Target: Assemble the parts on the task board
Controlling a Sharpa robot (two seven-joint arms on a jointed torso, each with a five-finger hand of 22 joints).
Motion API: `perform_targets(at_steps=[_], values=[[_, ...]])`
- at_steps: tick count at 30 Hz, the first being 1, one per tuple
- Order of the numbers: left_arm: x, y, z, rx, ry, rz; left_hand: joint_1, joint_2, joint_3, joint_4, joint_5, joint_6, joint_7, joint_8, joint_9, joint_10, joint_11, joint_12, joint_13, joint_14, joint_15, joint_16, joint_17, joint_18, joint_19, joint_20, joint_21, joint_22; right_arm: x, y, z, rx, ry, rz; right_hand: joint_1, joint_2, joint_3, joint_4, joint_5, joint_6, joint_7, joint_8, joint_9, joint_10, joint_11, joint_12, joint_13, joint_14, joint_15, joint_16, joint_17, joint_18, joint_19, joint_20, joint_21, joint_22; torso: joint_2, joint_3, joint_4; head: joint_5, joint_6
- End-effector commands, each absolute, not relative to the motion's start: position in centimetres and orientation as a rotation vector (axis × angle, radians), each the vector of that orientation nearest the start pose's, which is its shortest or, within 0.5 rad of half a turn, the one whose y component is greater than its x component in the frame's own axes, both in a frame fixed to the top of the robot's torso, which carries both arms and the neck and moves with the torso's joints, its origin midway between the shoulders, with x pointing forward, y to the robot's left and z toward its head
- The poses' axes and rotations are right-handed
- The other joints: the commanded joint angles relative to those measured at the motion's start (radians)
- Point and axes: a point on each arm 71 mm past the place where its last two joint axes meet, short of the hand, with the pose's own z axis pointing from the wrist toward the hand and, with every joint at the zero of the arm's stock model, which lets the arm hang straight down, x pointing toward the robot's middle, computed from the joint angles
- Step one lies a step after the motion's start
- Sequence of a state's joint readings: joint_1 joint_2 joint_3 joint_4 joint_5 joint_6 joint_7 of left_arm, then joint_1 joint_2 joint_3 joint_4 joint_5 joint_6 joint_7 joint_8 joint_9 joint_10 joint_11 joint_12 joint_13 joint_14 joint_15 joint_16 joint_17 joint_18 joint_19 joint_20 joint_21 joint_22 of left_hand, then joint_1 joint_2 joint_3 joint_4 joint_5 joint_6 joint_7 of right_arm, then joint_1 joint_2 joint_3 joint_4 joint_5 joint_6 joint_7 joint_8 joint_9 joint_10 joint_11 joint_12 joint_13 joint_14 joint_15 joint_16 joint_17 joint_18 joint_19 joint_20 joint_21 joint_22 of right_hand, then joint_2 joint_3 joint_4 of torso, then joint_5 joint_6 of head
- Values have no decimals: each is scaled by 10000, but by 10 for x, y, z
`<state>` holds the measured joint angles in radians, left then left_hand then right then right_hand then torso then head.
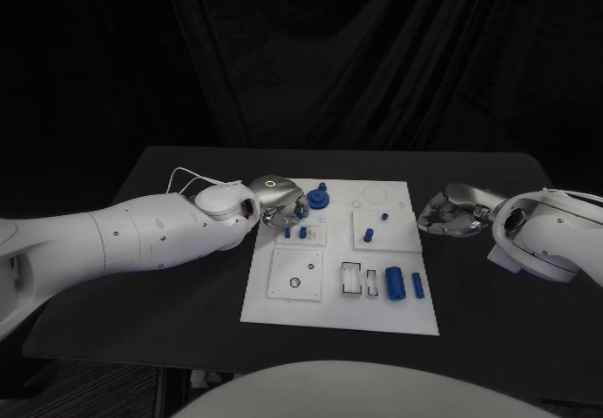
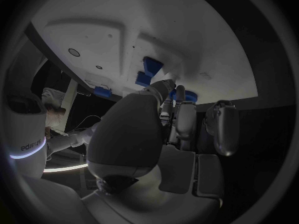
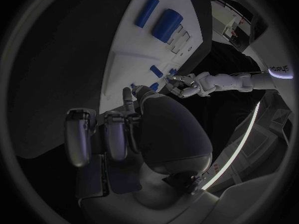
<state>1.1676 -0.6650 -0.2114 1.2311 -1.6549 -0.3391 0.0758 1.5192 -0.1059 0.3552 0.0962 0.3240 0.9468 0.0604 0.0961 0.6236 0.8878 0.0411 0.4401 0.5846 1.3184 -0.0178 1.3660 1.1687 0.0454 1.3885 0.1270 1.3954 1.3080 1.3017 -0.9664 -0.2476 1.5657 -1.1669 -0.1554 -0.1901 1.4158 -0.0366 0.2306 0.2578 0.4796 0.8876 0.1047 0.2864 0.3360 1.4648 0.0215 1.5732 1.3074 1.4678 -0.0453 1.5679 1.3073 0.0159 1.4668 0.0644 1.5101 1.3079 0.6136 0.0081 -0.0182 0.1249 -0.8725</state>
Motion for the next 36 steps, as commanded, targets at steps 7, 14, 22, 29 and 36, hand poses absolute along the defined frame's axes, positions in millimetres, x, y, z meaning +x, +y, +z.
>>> perform_targets(at_steps=[7,14,22,29,36], values=[[494,185,-275,5423,17344,-5722,-123,-21,67,-110,-90,-313,-83,-288,-207,-259,133,-160,-15,-260,66,-189,-264,118,-273,-5,-259,1868,461,-260,-227,852,20585,5295,36,-27,47,-1,56,25,-18,27,-14,1060,9,-24,2634,982,27,-48,2420,38,635,39,-69,2368,8,-3,-6,9,-2],[494,186,-276,5438,17384,-5716,-167,-51,160,-161,-85,-653,-177,-346,-477,-592,243,-258,-9,-353,155,-241,-374,140,-366,0,-358,1838,461,-260,-227,843,20603,5296,36,-27,47,-1,56,25,-18,27,-14,1060,9,-24,2634,982,27,-48,2420,38,635,39,-69,2368,9,1,-5,14,-2],[494,187,-276,5435,17407,-5704,-223,-101,250,-184,-97,-931,-302,-358,-700,-872,307,-421,-107,-425,199,-282,-473,162,-449,6,-450,1809,460,-260,-228,835,20627,5296,50,-23,61,-16,52,23,-16,26,-15,1060,10,-24,2634,983,26,-47,2422,39,633,38,-73,2367,9,-2,5,0,-2],[496,191,-273,5126,16926,-5579,-220,-130,346,-250,-132,-1537,-416,-365,-985,-1038,374,-495,-181,-429,259,-268,-494,165,-456,9,-473,1806,460,-261,-228,849,20643,5274,50,-23,61,-16,52,23,-16,26,-15,1060,10,-24,2634,983,26,-47,2422,39,633,38,-73,2367,1,-1,7,-15,-2],[496,204,-263,4586,15584,-5531,-127,-216,436,-479,-42,-2799,-383,-344,-1559,-1313,554,-479,-241,-386,515,-202,-478,173,-487,39,-518,1790,459,-263,-227,922,20518,5297,57,-24,68,-25,50,24,-16,28,-15,1060,10,-24,2634,981,27,-50,2414,39,633,37,-74,2367,4,-2,3,3,-2]])
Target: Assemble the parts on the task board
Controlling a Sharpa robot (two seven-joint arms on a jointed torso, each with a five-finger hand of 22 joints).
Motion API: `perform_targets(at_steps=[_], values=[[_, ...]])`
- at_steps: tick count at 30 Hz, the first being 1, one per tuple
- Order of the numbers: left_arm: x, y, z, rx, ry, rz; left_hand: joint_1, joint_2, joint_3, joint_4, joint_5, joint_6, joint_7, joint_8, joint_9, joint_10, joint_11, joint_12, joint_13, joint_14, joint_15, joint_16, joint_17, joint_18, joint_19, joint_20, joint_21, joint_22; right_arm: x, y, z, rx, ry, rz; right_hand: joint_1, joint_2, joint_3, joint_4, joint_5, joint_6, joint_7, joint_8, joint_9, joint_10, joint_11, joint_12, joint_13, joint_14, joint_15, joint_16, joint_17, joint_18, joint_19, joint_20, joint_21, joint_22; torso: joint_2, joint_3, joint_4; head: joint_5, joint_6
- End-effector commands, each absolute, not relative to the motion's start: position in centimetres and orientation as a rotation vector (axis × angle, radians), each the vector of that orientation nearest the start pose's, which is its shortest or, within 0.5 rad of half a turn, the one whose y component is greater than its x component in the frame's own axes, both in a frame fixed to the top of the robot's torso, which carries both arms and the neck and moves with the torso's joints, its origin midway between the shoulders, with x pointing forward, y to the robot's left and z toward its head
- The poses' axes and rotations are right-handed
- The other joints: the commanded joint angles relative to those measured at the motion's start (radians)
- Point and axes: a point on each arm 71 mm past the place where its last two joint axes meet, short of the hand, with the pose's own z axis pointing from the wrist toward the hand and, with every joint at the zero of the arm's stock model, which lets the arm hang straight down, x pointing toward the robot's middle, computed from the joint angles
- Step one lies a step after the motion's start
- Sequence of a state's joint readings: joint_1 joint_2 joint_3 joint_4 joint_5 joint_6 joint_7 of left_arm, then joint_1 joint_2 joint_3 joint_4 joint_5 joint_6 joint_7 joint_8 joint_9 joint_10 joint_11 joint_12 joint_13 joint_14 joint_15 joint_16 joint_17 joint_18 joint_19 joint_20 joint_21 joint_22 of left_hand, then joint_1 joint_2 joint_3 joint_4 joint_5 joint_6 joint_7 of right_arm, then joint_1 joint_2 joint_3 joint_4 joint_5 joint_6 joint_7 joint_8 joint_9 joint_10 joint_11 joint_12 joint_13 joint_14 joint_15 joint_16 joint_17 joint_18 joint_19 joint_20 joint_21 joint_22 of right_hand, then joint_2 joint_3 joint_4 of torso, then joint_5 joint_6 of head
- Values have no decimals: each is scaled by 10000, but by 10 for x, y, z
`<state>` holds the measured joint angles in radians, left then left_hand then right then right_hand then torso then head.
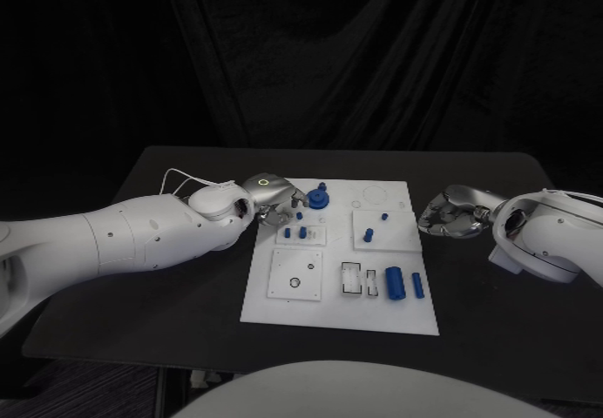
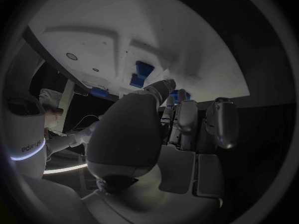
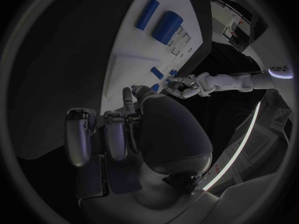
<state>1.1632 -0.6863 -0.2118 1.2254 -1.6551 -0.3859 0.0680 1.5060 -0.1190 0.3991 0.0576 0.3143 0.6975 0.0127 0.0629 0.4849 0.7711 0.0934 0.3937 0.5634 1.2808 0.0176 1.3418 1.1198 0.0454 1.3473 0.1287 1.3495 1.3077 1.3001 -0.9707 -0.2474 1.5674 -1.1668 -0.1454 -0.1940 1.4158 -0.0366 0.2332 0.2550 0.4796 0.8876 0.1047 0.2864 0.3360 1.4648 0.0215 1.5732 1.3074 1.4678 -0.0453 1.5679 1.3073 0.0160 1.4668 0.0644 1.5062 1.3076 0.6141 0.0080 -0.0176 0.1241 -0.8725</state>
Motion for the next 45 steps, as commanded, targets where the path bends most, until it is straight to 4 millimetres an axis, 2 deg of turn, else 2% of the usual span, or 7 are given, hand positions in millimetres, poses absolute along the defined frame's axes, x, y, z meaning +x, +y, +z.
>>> perform_targets(at_steps=[1,8,12,17,22,26,45], values=[[496,208,-260,4521,15275,-5558,-10,-109,15,-117,9,-514,268,-22,-319,-266,117,-39,-70,-28,229,43,-10,180,-118,63,-99,1776,459,-263,-226,942,20438,5330,59,-26,41,0,50,25,-16,28,-15,1060,10,-24,2634,980,27,-51,2410,39,631,37,-39,2369,-3,-1,0,8,-2],[482,244,-242,3782,13380,-6240,22,-159,-388,298,-556,-2966,458,-156,-2311,-2605,344,118,-64,-5221,482,-4348,-4522,1005,-4075,329,-4101,458,457,-262,-216,900,19466,5721,378,-330,90,-361,-32,134,-13,97,1,983,11,-96,2538,953,26,-93,2298,73,559,31,-164,2323,-3,-3,3,-90,-2],[471,260,-234,2439,13047,-7965,468,27,-464,297,-115,-2100,458,-30,-2192,-4392,411,806,361,-7449,734,-6357,-5401,1135,-7545,315,-7059,-417,463,-254,-201,83,18580,5763,546,-436,111,-575,-34,520,-130,408,153,580,-86,-479,2048,948,-42,-100,2280,74,558,-10,-168,2324,3,-2,3,-87,-2],[461,269,-229,209,13364,-10351,-882,673,-1667,2248,671,-1329,574,-6,-2629,-6366,97,2393,-365,-10671,703,-9048,-7366,1102,-10746,634,-12327,-4128,471,-238,-188,-738,17871,5840,694,-500,177,-790,4,731,-223,922,506,-510,-158,-1536,882,829,-108,-268,1853,190,290,-87,-608,2166,-4,-18,-27,-167,-2],[456,265,-228,-2644,13810,-13068,-1546,1552,-3453,2328,1266,-1963,809,-86,-3292,-7184,81,134,-3572,-12379,678,-12883,-10601,1338,-11841,756,-12964,-6592,476,-226,-185,-1339,17361,6056,783,-713,586,-822,533,328,-43,1373,930,-4036,39,-4586,-2002,281,83,-868,512,517,-614,58,-1998,1695,2,-52,37,-263,-2],[451,257,-226,-4971,13780,-15180,-2143,2509,-5040,2350,624,-3877,-42,-262,-4193,-7243,254,-919,-4892,-12686,786,-13372,-11118,1335,-12371,803,-13043,-8554,477,-220,-194,-1913,17055,5996,249,-986,767,-212,579,-351,148,1076,829,-7128,287,-7310,-4233,220,317,-884,441,555,-769,227,-2265,1626,-40,-45,7,-288,-2],[434,247,-220,-8290,13240,-18579,-2725,3257,-6812,2345,-388,-5680,-1650,-444,-4658,-7588,-1086,-2459,-5421,-12808,570,-13418,-11198,1303,-13263,842,-13323,-11649,474,-206,-215,-4172,16316,4701,358,-1724,1041,-250,174,-1023,-211,-1004,-398,-8187,1032,-10476,-7918,98,804,-834,240,604,-819,747,-2485,1611,-267,-356,426,-620,-2]])
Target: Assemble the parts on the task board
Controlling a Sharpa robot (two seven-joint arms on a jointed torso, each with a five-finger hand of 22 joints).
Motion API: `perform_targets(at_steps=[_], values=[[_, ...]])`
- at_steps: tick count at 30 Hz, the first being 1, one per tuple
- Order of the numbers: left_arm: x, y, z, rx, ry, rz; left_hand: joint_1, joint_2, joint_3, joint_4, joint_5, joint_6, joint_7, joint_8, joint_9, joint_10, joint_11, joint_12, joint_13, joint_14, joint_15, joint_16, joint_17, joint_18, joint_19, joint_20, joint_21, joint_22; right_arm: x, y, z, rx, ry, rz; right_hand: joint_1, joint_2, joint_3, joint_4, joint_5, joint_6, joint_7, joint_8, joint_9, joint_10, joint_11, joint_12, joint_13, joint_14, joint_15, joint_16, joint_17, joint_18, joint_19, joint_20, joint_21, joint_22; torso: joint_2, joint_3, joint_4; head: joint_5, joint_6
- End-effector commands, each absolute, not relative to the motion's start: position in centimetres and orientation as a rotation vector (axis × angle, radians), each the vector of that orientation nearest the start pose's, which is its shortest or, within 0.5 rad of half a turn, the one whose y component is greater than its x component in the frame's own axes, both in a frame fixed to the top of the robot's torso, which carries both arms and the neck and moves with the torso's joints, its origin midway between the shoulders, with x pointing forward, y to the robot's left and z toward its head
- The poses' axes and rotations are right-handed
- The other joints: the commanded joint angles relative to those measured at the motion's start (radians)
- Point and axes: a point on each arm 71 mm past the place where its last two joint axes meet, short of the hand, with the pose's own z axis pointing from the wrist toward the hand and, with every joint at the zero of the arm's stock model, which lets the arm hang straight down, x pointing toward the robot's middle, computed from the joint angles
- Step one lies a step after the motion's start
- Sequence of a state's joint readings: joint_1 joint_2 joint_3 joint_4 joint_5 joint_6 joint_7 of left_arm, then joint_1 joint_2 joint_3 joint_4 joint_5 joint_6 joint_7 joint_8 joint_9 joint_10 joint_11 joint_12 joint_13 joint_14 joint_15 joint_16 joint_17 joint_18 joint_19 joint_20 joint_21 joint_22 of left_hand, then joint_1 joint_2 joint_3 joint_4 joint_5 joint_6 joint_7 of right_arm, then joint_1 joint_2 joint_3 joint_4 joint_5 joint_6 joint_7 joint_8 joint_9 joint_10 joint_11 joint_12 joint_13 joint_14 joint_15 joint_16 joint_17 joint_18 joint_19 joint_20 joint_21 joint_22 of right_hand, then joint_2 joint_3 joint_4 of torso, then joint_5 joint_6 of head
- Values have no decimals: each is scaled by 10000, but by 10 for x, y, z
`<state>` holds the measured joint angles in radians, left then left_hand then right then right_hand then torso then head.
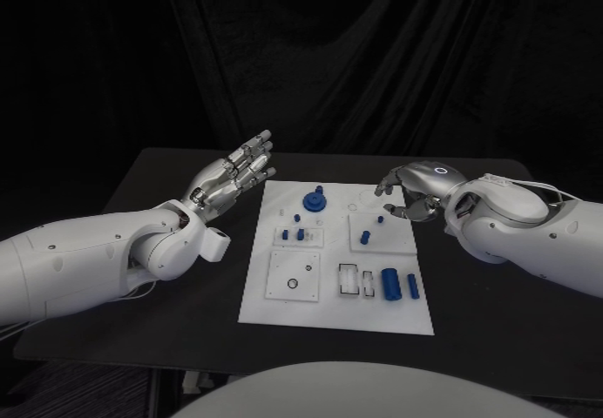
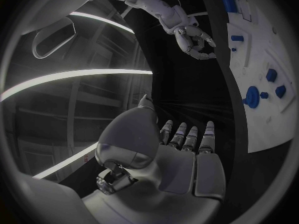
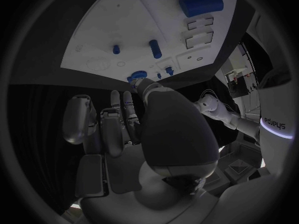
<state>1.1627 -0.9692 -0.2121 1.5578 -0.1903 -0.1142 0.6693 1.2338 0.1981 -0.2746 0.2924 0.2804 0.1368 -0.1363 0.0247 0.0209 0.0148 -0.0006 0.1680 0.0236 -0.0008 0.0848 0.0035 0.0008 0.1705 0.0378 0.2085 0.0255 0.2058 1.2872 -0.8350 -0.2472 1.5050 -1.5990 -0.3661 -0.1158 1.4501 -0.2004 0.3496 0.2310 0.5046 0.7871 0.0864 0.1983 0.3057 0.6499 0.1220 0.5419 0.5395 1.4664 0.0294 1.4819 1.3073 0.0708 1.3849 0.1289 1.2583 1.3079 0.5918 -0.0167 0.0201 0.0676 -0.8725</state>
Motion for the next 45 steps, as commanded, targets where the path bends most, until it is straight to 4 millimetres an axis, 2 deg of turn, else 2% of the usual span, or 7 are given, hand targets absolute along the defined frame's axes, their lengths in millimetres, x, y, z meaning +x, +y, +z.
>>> perform_targets(at_steps=[1,7,10,15,27,32,45], values=[[433,247,-219,-8306,13235,-18632,-6,75,-112,-4,-56,-121,-255,-67,-23,-57,-226,-347,-39,8,-134,-35,-8,36,-231,79,-116,-914,473,-207,-216,-4175,16336,4681,26,-60,-237,-24,-260,6,-51,-219,-173,-111,51,-320,-452,117,57,30,237,53,22,105,13,1616,-47,-123,55,-80,-2],[429,243,-218,-8374,13267,-18856,-186,3,-316,14,-359,-296,-648,-85,-41,-172,-675,-982,-117,8,-157,-35,-8,40,-333,348,-175,-1472,472,-214,-220,-4145,16575,4427,16,65,-593,32,-616,371,1,-332,-317,120,42,-427,-943,115,59,32,200,53,37,117,-8,1615,-61,-153,110,-216,-2],[428,243,-218,-8431,13366,-18961,-673,-62,-530,3,-1419,-419,-759,-98,-55,-176,-856,-1227,-151,8,-227,-35,-8,60,-356,262,-202,-1693,473,-217,-222,-4126,16633,4331,-48,100,-794,121,-944,463,5,-407,-376,262,30,-411,-1126,125,75,42,201,49,60,131,0,1620,-55,-166,150,-288,-2],[426,243,-217,-8477,13485,-19235,-576,-806,-86,-1,-1869,-439,-729,-98,-55,-164,-869,-1314,-161,8,-311,-35,-8,71,-365,172,-217,-1828,474,-219,-224,-4165,16865,4171,40,229,-919,158,-933,476,40,-576,-496,589,11,-489,-1460,223,100,114,346,-25,273,160,299,1718,14,-170,182,-407,-2],[424,244,-217,-8516,13555,-19405,258,-601,422,-9,-633,-340,-172,-84,-42,-94,-69,-1101,-115,8,131,-35,-8,84,-345,229,-198,-1769,476,-215,-228,-4179,17012,4306,569,189,-187,-89,375,654,2,-962,-843,1810,-27,-1391,-2745,277,91,127,338,-76,445,144,533,1798,300,-196,209,-485,-2],[424,244,-217,-8524,13583,-19401,251,-389,374,2,-513,-282,-98,-77,-35,-80,9,-1065,-108,8,176,-35,-8,86,-338,282,-193,-1752,477,-213,-232,-4194,17136,4320,326,125,-135,-32,-716,826,20,-967,-884,2148,-40,-1636,-3078,265,95,118,297,-74,429,146,518,1791,401,-215,139,-438,-2],[424,242,-218,-8588,13794,-19534,458,-30,212,-7,-99,-161,162,-60,-20,-51,367,-962,-91,8,500,-35,-8,91,-293,586,-157,-1627,479,-214,-241,-4077,17325,4126,191,148,-207,1,-1018,1021,44,-916,-874,2372,-54,-1667,-3195,249,99,104,254,-62,396,151,455,1772,638,-232,103,-424,-2]])
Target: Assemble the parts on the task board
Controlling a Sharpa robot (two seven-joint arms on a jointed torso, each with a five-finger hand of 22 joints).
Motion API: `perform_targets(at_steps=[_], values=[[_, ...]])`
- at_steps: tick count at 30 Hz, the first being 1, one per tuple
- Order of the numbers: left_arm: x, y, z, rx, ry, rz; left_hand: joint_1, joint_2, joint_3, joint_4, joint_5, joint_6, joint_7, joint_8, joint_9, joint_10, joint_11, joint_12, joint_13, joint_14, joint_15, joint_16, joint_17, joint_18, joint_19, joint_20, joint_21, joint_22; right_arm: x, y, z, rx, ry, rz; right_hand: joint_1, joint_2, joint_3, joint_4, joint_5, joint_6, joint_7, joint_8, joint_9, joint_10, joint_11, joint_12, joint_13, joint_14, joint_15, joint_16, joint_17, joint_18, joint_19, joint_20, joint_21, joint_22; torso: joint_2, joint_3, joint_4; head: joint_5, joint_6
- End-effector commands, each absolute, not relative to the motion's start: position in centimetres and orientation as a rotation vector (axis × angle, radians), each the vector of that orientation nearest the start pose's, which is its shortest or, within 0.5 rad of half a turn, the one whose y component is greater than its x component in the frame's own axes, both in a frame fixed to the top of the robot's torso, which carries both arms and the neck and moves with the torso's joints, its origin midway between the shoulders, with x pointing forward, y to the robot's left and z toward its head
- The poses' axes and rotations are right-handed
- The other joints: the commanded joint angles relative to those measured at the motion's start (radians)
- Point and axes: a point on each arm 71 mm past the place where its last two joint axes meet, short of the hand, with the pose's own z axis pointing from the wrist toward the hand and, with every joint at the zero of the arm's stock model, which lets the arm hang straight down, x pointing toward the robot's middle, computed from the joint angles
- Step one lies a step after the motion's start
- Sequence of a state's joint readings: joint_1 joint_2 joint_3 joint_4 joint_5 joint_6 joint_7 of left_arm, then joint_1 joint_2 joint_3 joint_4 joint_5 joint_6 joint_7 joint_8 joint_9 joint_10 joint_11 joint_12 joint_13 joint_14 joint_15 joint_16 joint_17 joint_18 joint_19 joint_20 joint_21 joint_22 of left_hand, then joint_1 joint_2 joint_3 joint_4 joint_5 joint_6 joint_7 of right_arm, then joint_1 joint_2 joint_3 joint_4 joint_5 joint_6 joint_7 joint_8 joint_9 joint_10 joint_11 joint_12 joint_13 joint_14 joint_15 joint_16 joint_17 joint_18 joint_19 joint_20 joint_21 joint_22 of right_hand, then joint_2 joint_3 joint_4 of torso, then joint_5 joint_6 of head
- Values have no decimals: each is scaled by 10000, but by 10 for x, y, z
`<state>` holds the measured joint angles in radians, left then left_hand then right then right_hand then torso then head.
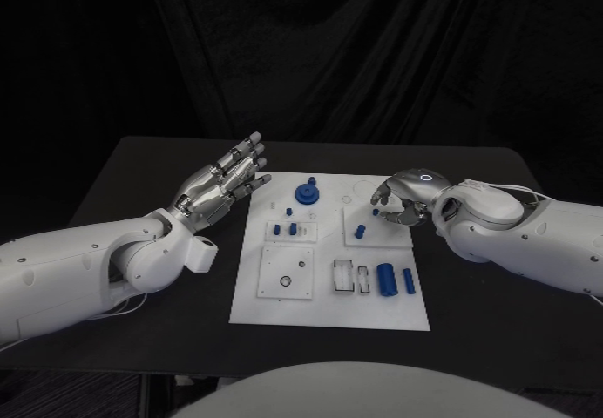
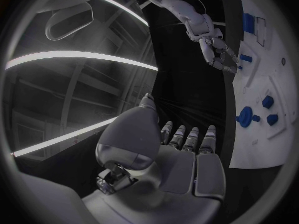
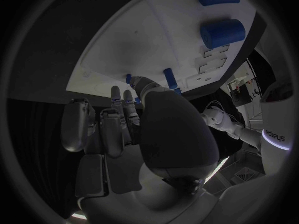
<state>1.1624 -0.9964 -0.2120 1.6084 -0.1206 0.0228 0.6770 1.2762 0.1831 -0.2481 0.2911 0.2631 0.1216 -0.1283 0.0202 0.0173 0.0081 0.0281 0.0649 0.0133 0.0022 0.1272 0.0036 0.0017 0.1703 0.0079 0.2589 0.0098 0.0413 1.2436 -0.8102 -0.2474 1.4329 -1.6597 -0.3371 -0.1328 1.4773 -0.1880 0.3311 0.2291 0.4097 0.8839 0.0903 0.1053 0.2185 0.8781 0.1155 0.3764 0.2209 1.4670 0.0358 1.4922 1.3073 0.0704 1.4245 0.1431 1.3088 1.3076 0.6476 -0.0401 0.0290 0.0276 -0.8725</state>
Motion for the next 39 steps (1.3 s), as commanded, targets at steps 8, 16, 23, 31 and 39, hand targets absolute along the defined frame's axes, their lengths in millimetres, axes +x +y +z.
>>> perform_targets(at_steps=[8,16,23,31,39], values=[[424,241,-218,-8605,13877,-19607,177,158,-80,-12,225,1,127,-14,17,25,163,98,16,-22,162,-36,-17,95,21,177,9,42,479,-212,-243,-4100,17335,4175,-117,56,-61,-2,-175,299,11,120,59,306,-31,44,-39,257,5,12,275,-60,16,-12,-33,1781,92,-6,46,-43,-2],[424,240,-219,-8611,13955,-19729,334,221,-110,-9,383,36,184,-8,23,41,240,151,25,-22,276,-36,-17,99,53,261,31,105,477,-209,-250,-4076,17054,4500,-80,121,-75,-77,-359,503,-3,218,157,516,-93,148,-39,297,-48,47,360,-85,84,-60,74,1816,81,-24,46,-16,-2],[424,240,-219,-8644,14036,-19703,736,262,-60,-72,863,44,247,-7,24,42,298,164,25,-22,334,-36,-17,87,67,293,35,104,476,-206,-252,-4089,16853,4713,-22,247,-75,-146,-549,789,43,371,296,768,-186,280,-18,327,-122,68,413,-102,137,-116,155,1841,81,-29,44,-4,-2],[425,238,-220,-8659,14141,-19781,1321,285,49,-206,1694,206,424,22,49,74,402,255,40,9,435,-14,-2,78,89,316,44,115,476,-204,-253,-4141,16994,4685,413,550,78,-645,214,1614,178,916,844,1063,-335,320,-63,311,-262,39,351,-101,129,-258,144,1841,86,-12,43,58,-2],[425,236,-221,-8685,14284,-19832,1495,326,72,-185,1979,361,579,46,68,107,494,327,52,120,539,56,39,67,104,330,51,124,477,-205,-254,-4093,17036,4577,601,633,440,-1034,-351,1812,275,1162,1320,1489,-484,318,-120,302,-390,17,318,-98,114,-377,147,1842,88,-11,35,132,-2]])
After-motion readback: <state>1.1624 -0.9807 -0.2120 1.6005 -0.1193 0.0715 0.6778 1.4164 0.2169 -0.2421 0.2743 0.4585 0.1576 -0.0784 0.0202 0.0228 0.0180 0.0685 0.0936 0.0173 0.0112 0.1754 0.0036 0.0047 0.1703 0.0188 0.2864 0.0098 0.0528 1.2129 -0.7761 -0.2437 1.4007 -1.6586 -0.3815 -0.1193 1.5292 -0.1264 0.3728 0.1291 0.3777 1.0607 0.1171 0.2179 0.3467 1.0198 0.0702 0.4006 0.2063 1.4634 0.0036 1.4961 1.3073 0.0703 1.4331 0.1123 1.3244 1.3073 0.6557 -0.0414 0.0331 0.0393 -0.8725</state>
